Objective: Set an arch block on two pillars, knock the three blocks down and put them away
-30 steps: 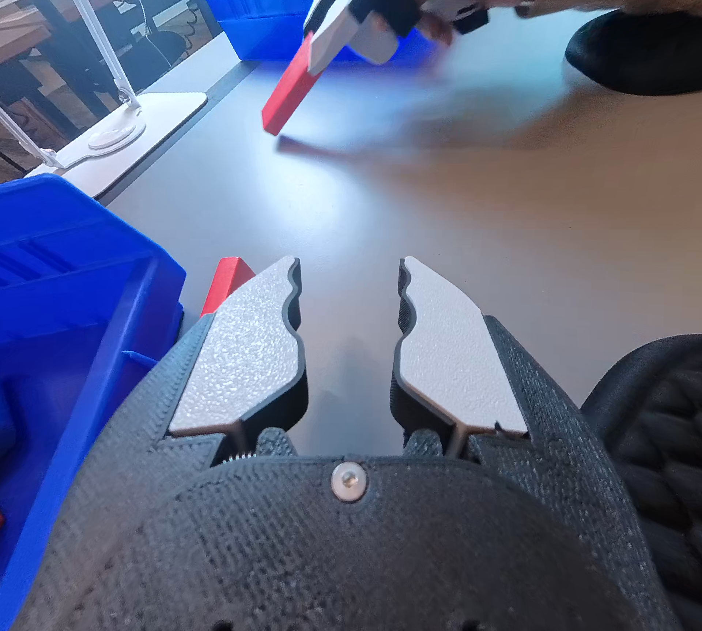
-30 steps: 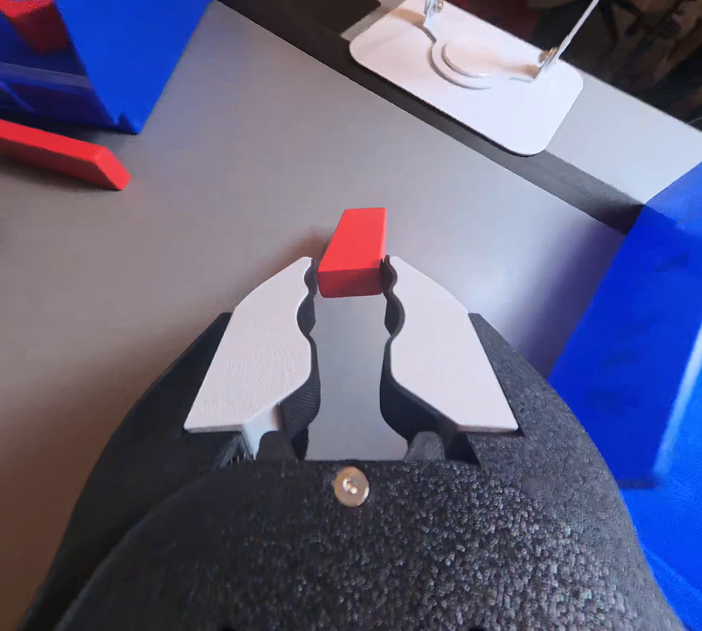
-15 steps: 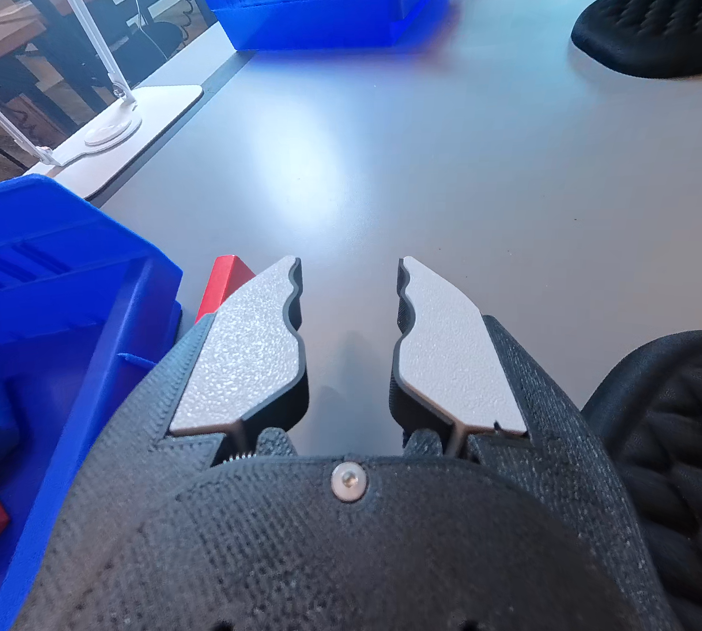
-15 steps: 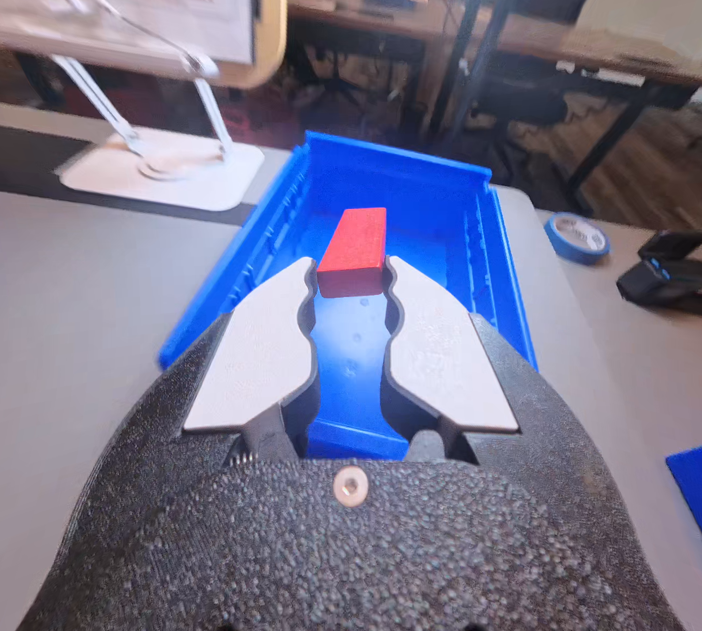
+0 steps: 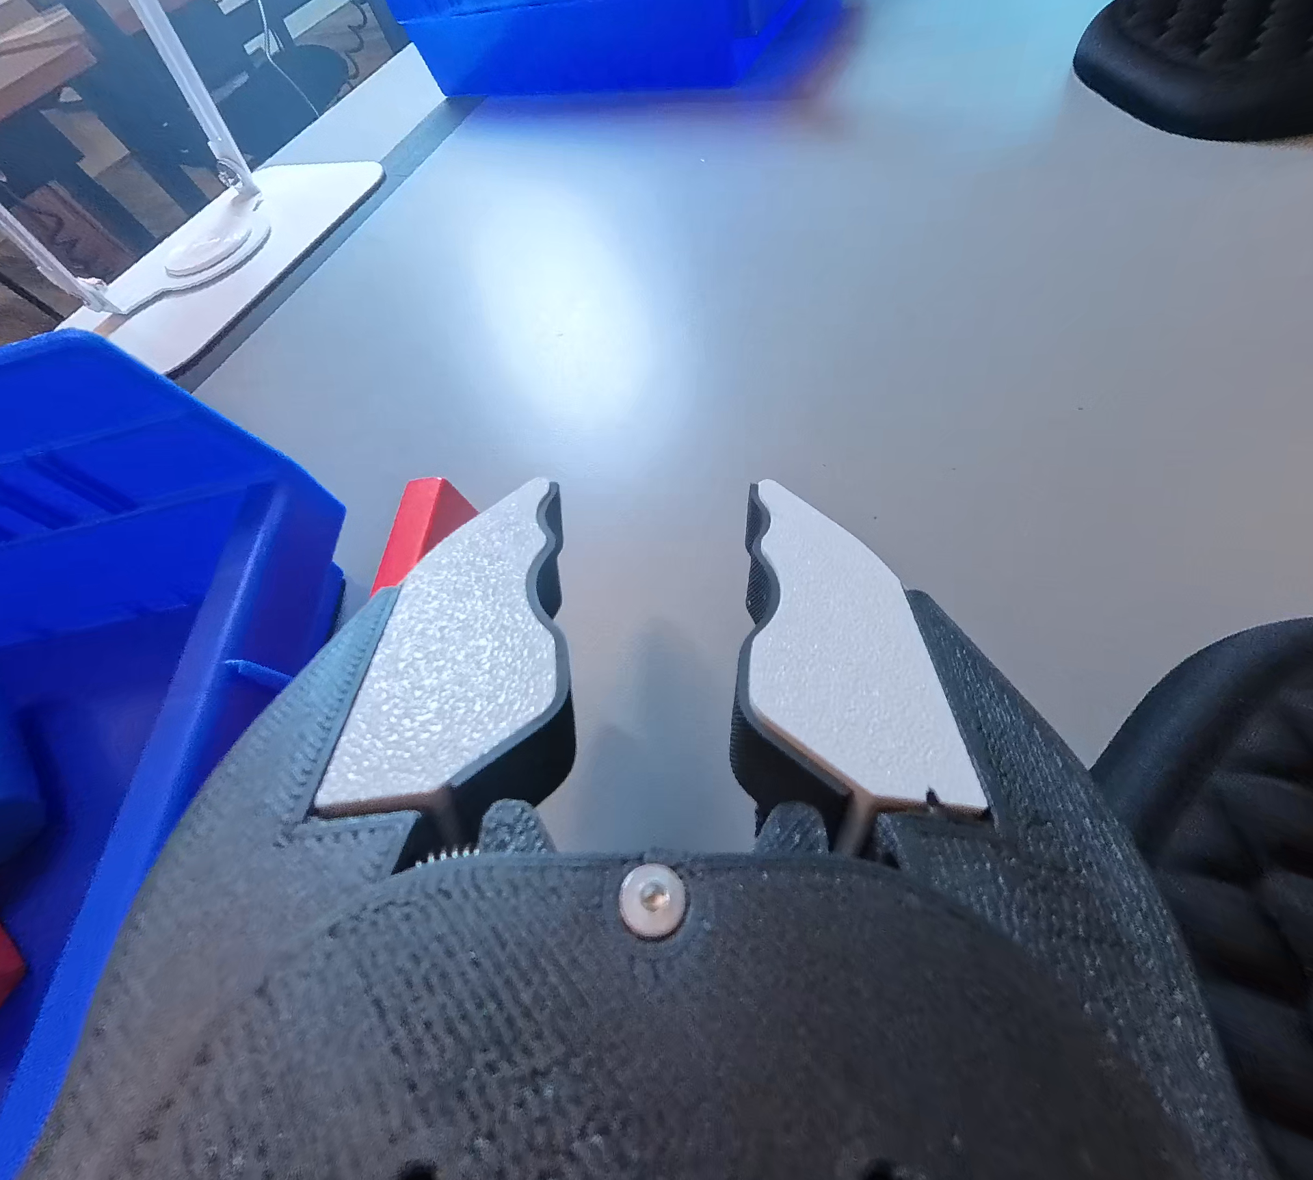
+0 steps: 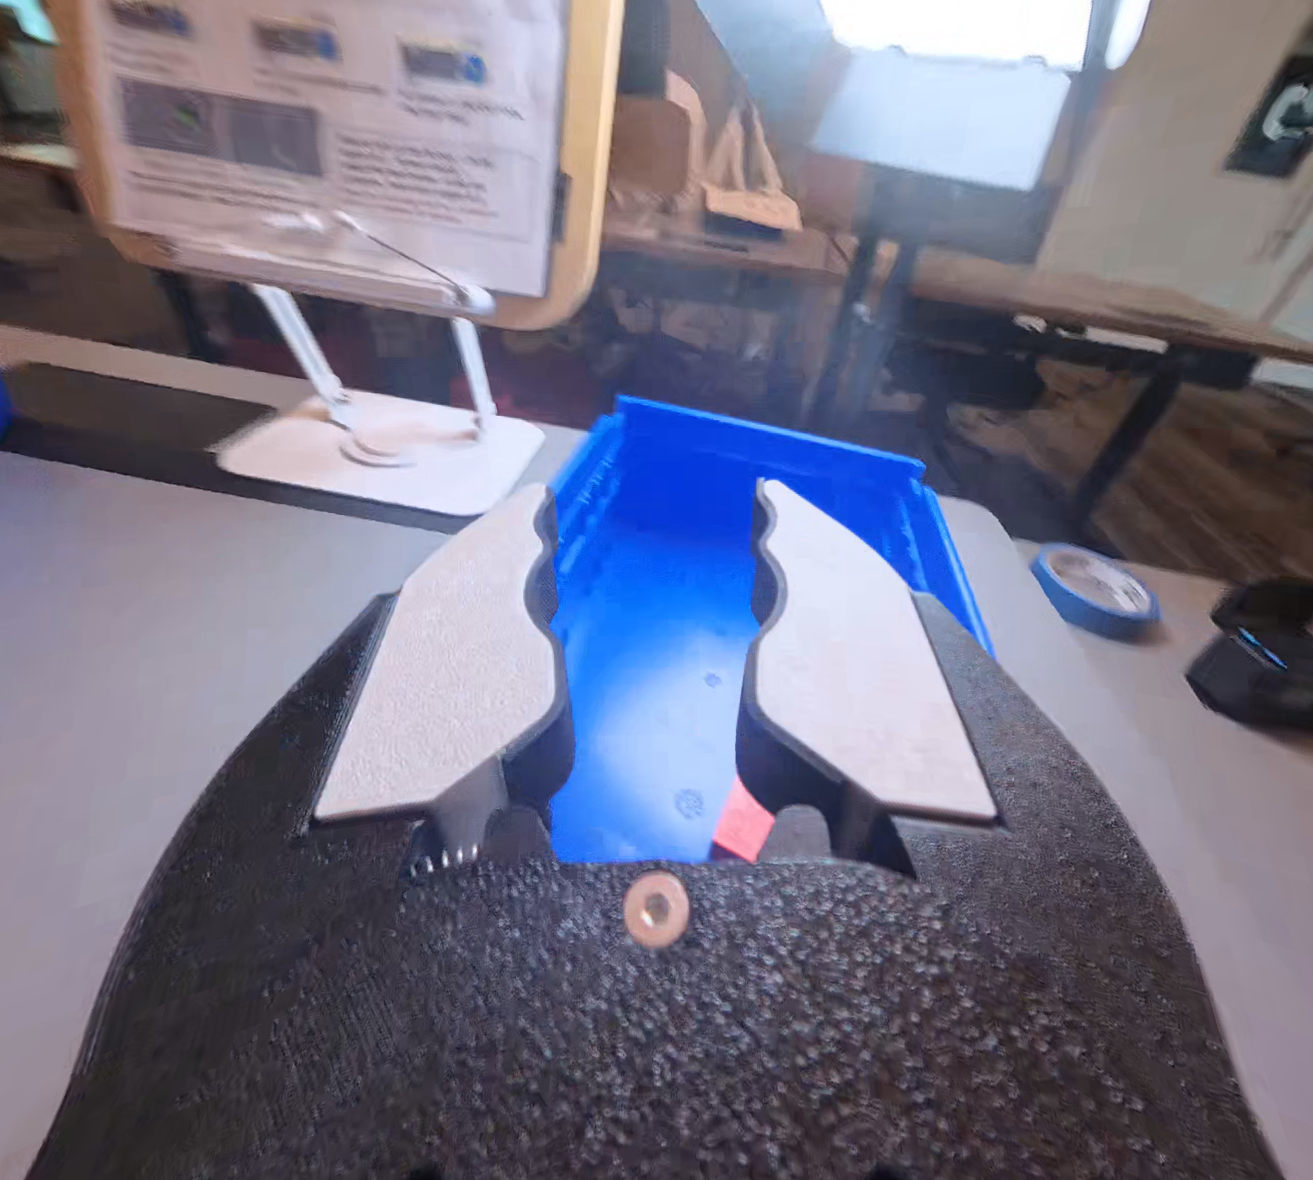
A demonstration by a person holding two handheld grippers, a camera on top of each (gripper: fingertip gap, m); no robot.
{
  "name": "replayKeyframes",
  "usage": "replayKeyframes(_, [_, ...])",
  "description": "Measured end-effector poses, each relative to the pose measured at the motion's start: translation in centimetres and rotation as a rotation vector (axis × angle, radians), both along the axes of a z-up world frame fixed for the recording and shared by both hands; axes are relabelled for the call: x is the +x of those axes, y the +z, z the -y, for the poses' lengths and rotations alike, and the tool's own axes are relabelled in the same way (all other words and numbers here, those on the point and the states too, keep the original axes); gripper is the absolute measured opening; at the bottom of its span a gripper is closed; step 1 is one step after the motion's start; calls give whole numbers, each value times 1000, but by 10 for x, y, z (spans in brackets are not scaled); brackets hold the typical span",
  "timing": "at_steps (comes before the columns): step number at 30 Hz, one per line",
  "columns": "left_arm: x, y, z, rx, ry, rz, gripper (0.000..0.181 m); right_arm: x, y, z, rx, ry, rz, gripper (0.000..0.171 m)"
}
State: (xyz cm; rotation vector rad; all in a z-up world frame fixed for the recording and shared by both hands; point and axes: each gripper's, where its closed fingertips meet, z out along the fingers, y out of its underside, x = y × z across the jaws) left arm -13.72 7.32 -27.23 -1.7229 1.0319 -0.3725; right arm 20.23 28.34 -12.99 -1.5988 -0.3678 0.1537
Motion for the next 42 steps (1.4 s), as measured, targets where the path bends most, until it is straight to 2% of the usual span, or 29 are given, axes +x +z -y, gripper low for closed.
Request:
replayKeyframes(2, [-4,1,-3,5,20,8,51,-34,20,23,73,133,-12,52])
replayKeyframes(5, [-20,0,-12,-1,104,-18,52,-86,29,54,148,293,67,50])
replayKeyframes(9, [-54,0,-30,-26,292,-43,53,-150,3,89,128,501,200,49])
replayKeyframes(12, [-73,-13,-36,-42,366,-149,52,-177,-23,102,124,575,356,46])
replayKeyframes(14, [-77,-24,-37,-73,379,-198,51,-186,-36,109,123,609,430,44])
replayKeyframes(16, [-76,-23,-37,-90,382,-172,51,-191,-44,115,114,642,461,43])
replayKeyframes(20, [-80,-21,-37,-103,390,-155,34,-199,-50,125,84,705,450,40])
replayKeyframes(25, [-85,-29,-35,-129,402,-238,34,-209,-64,135,48,763,472,40])
replayKeyframes(34, [-77,-31,-29,-170,354,-231,34,-220,-80,148,32,821,517,39])
replayKeyframes(38, [-59,-19,-23,-97,268,-216,34,-230,-92,161,-43,913,473,39])
replayKeyframes(42, [-30,3,-9,108,110,-249,33,-241,-105,178,-165,1034,381,44])
